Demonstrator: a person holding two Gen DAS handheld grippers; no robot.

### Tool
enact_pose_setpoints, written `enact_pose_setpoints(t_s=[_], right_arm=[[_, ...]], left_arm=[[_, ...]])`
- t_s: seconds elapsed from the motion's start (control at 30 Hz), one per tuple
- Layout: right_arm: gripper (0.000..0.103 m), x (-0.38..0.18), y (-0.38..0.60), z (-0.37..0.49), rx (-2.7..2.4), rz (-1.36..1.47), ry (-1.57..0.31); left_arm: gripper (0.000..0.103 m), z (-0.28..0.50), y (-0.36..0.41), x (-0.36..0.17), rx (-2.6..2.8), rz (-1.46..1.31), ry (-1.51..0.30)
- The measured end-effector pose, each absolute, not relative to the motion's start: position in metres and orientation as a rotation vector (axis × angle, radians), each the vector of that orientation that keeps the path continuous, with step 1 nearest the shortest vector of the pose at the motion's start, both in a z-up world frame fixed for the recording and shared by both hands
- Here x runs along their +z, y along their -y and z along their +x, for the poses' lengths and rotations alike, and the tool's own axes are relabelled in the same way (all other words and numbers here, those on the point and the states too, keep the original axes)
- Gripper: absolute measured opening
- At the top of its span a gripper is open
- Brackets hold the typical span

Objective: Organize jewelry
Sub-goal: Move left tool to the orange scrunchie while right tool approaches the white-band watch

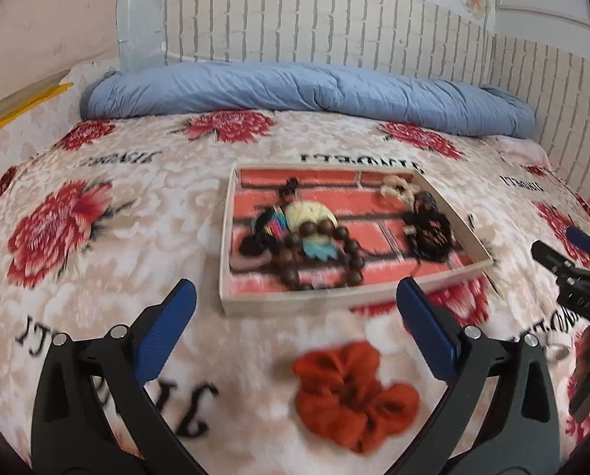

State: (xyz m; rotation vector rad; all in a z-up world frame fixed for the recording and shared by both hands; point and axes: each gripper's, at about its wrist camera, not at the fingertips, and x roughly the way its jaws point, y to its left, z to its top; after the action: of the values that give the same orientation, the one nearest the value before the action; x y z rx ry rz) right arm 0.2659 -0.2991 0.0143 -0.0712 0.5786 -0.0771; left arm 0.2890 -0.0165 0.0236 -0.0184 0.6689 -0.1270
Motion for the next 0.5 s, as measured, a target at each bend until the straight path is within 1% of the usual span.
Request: enact_pose_setpoints(t_s=[0.2,0.5], right_arm=[[0.094,0.009,0.332,0.233,-0.084,-0.054,-0.607],[0.094,-0.034,0.368,0.194,-0.106,-0.003,-0.675]], left_arm=[[0.098,0.257,0.040,0.006,-0.142,0.010,-0.702],[0.098,0.244,0.062,-0.024,-0.152,-0.012,-0.771]])
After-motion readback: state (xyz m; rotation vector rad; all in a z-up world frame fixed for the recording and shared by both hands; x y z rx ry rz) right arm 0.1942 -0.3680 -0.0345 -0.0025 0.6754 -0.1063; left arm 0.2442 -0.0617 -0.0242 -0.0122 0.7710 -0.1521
